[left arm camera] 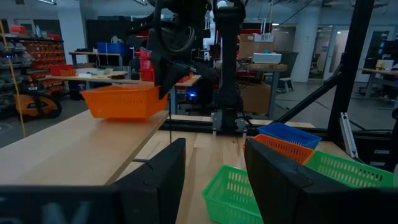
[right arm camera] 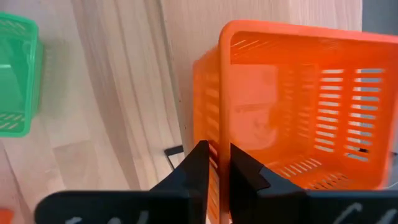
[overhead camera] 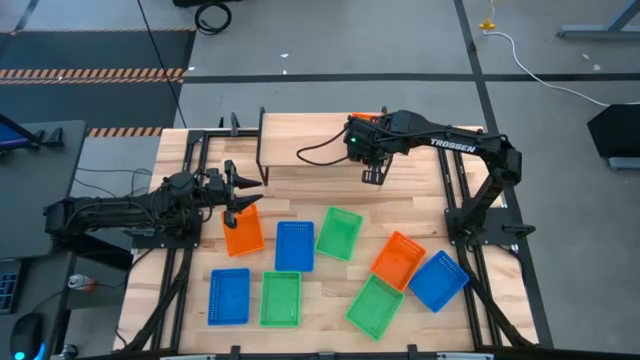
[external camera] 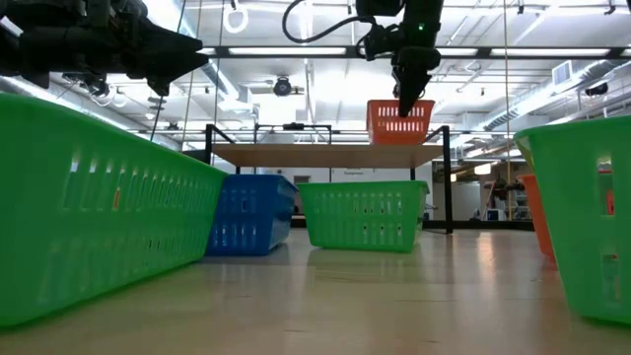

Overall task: Stack baskets on shelf by color
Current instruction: Put the top right orange bin on the shelf, then put the top green bin on the shelf

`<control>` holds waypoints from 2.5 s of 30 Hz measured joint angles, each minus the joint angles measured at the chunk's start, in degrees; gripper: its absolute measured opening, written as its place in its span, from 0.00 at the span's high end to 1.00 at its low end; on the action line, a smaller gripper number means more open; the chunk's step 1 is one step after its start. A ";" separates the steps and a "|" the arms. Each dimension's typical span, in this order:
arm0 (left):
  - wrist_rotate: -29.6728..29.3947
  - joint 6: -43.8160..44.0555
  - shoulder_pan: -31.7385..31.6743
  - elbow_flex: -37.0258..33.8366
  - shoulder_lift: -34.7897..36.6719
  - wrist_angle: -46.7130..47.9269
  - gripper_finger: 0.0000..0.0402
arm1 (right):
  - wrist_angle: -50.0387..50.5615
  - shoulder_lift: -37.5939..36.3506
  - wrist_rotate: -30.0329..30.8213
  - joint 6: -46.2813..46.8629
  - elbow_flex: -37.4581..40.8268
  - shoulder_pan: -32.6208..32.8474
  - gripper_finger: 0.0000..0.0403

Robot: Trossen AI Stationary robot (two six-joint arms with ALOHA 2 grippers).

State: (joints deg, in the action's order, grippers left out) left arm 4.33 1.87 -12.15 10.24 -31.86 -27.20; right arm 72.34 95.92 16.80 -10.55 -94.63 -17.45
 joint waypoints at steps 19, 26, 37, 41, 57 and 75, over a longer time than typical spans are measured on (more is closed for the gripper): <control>0.93 -0.02 0.01 0.00 0.00 0.00 0.57 | 0.63 0.46 6.13 0.47 0.00 0.00 0.75; 0.95 -0.04 0.01 0.00 0.00 0.00 0.57 | 1.16 0.46 7.21 0.55 0.00 0.00 0.75; 0.93 -0.15 0.01 0.00 0.00 -0.28 0.57 | 0.29 0.46 7.67 2.02 0.00 2.29 0.71; 0.91 -0.15 0.01 0.00 0.00 -0.55 0.57 | 0.14 0.46 8.76 3.15 0.00 3.30 0.63; 0.91 -0.13 0.01 0.00 0.01 -1.22 0.57 | -4.90 -0.31 -1.95 25.67 -5.23 18.23 0.49; 1.13 4.29 1.22 0.00 -0.02 0.23 0.57 | -11.37 15.94 -2.10 43.93 -3.45 35.04 0.50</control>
State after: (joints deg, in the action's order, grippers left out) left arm 5.45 6.16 -10.93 10.24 -31.87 -26.97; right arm 60.97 111.86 14.70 33.39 -98.08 17.59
